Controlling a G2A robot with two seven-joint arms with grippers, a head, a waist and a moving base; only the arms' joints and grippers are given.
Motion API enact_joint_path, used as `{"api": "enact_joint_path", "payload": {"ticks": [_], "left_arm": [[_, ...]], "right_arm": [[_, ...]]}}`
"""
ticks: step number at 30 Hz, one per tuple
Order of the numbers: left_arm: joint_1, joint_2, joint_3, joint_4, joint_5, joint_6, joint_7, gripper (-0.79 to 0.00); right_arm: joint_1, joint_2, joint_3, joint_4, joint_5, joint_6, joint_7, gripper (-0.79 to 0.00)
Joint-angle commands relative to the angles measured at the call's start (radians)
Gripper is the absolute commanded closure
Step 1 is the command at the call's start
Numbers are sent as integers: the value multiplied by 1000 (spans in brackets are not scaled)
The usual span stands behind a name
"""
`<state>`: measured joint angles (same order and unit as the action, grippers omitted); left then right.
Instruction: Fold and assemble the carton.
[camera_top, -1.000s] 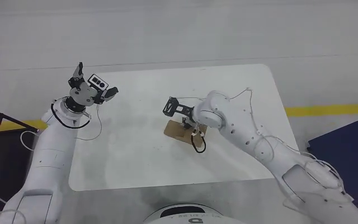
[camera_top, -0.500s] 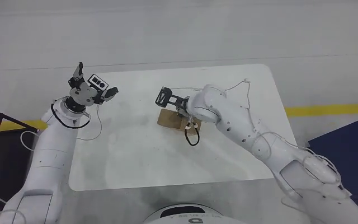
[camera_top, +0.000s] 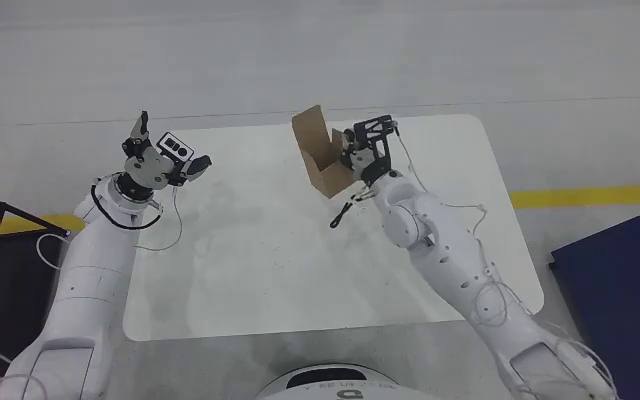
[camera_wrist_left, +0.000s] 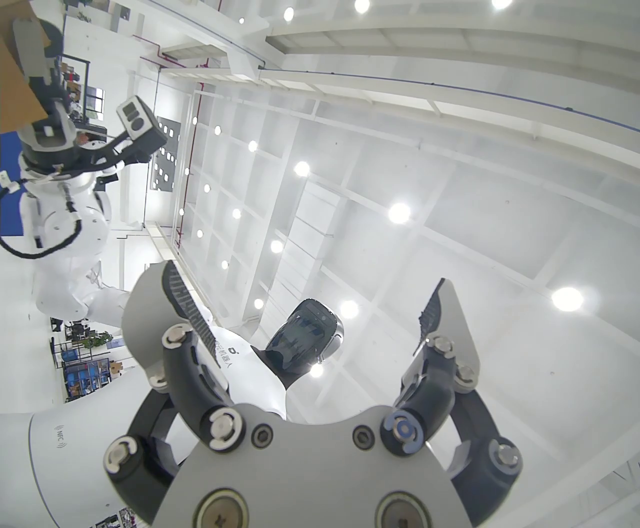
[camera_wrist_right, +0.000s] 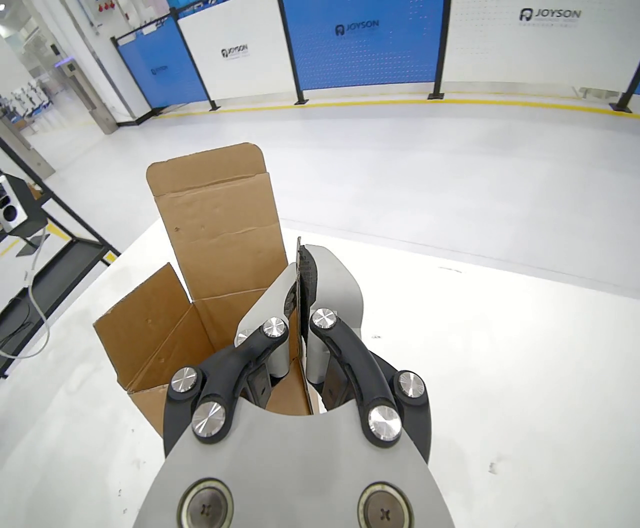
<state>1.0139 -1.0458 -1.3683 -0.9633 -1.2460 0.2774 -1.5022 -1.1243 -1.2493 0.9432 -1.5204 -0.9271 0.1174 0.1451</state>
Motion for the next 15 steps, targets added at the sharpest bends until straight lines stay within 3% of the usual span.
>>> {"api": "enact_joint_path", "payload": {"ticks": [1,4,7,9,15], "left_arm": [[0,0,0,0,0,0,0,-785],[0,0,0,0,0,0,0,-785],[0,0,0,0,0,0,0,-785],[0,0,0,0,0,0,0,-785],[0,0,0,0,0,0,0,-785]], "right_arm": [[-9,-5,-8,31,21,4,4,0],[-7,-12,-14,59,18,14,7,0],[-10,-15,-16,71,0,19,10,-89],[-15,-16,-12,75,-11,15,-2,0],[-23,-24,-7,121,-53,8,-130,0]]}}
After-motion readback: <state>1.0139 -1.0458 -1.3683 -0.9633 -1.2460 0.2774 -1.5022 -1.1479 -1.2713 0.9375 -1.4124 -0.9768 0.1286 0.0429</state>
